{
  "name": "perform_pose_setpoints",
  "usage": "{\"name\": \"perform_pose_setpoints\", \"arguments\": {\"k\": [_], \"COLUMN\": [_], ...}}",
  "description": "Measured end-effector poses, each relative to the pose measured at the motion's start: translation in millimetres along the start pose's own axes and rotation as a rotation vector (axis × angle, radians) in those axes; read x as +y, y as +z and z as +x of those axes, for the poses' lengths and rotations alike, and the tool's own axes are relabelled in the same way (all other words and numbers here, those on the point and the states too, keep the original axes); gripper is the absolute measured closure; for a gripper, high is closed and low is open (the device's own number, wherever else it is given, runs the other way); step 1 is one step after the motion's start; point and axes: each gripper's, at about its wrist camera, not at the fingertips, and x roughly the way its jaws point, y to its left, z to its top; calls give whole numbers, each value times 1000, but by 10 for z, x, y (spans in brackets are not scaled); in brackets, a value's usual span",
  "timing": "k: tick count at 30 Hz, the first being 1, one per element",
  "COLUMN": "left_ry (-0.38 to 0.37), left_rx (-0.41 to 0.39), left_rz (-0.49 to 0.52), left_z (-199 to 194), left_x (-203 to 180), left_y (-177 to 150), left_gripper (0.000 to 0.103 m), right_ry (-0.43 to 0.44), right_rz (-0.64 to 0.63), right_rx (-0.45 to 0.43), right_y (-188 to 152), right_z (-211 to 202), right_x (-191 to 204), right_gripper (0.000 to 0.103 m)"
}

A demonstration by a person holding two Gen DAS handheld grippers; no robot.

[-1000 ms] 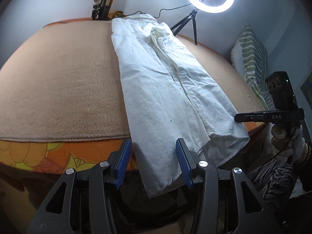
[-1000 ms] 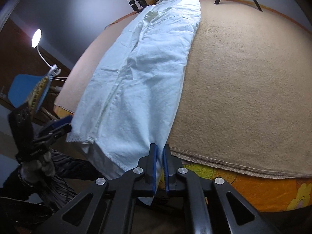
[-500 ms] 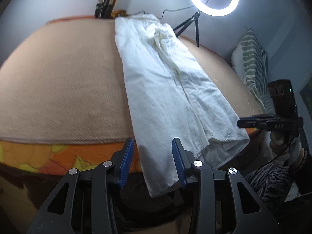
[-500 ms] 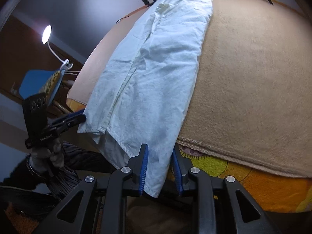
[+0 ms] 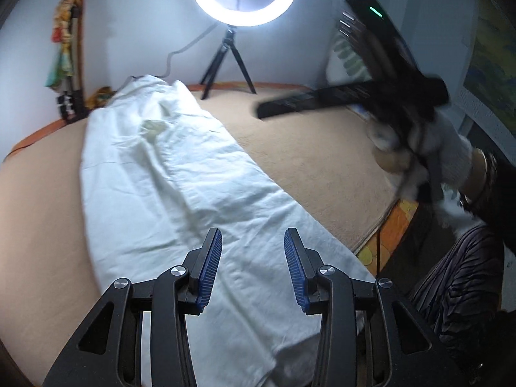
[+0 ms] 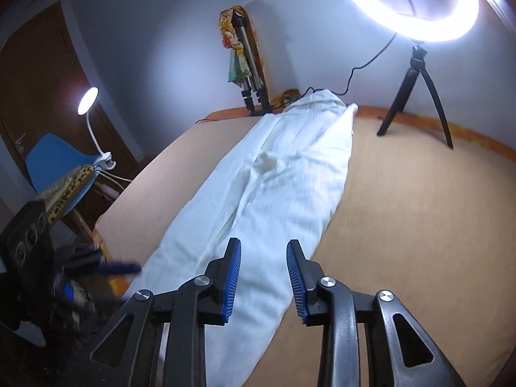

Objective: Fold small clothes

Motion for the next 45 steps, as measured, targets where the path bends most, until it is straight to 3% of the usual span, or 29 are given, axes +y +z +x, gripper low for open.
{"name": "perform_pose_setpoints", "arguments": {"k": [4, 8, 11, 17, 22, 26, 28, 31, 34, 39, 45], "left_ry": [-31, -63, -55, -94, -106, -115, -119, -126, -128, -123, -125], "left_rx": [65, 152, 134, 147, 150, 149, 151, 152, 151, 149, 153], "left_rz": [11, -19, 9, -23, -15, -14, -21, -33, -36, -31, -32], "left_z": [310, 540, 555, 595, 623, 616, 619, 626, 623, 610, 591], "left_x": [-44, -27, -77, -55, -95, -87, -68, -56, -40, -36, -20], "left_y": [-4, -113, -146, -96, -77, -69, -62, -62, -61, -66, -60], "left_gripper": [66, 66, 66, 66, 66, 66, 66, 66, 66, 66, 66], "right_ry": [24, 37, 55, -32, -71, -154, -195, -135, -113, -205, -329], "right_rz": [-17, -12, 0, 43, 72, 77, 87, 70, -8, 2, 32], "right_rx": [82, 101, 119, 157, 132, 123, 108, 51, 48, 117, 101], "right_y": [312, 539, 657, 833, 1055, 1231, 1295, 1326, 1344, 1427, 1607], "right_z": [493, 918, 1204, 1668, 1834, 1972, 1954, 1771, 1753, 2162, 2337], "right_x": [-195, -407, -526, -884, -1174, -1361, -1428, -1349, -1179, -1362, -1616], "right_gripper": [91, 93, 93, 93, 93, 97, 93, 93, 93, 93, 95]}}
